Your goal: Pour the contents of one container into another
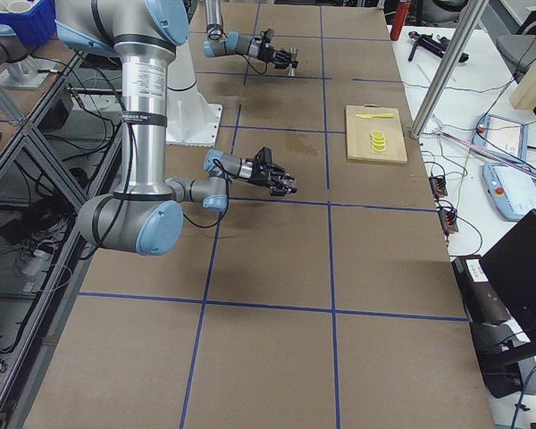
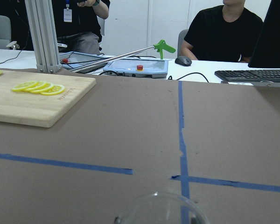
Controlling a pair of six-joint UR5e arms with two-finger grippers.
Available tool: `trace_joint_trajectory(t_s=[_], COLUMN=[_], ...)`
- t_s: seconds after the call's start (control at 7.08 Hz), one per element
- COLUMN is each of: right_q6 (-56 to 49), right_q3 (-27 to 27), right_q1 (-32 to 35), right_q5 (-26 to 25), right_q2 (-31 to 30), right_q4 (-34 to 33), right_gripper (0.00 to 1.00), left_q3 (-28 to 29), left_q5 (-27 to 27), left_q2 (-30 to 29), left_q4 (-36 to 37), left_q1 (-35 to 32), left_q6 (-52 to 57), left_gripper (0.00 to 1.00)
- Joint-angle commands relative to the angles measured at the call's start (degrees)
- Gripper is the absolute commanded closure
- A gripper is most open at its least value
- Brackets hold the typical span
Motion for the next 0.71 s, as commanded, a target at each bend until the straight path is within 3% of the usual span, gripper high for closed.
trace_joint_trajectory(t_s=[0.0,0.28,0.57], right_q6=[-2.63,-3.69,-5.10], right_q3=[0.95,1.65,9.08], right_q1=[0.54,0.72,0.63], right_q5=[0.65,0.65,0.65], right_q2=[3.23,9.01,12.11], right_q4=[-0.72,-4.83,-19.19], right_gripper=[0.90,0.90,0.92], left_q3=[0.06,0.68,5.06], left_q5=[-0.33,-0.24,-1.90], left_q2=[-1.94,-6.06,-12.91], left_q4=[0.18,0.70,0.62], left_q1=[0.13,0.22,0.57], left_q6=[2.00,6.15,6.59], left_gripper=[1.00,1.00,1.00])
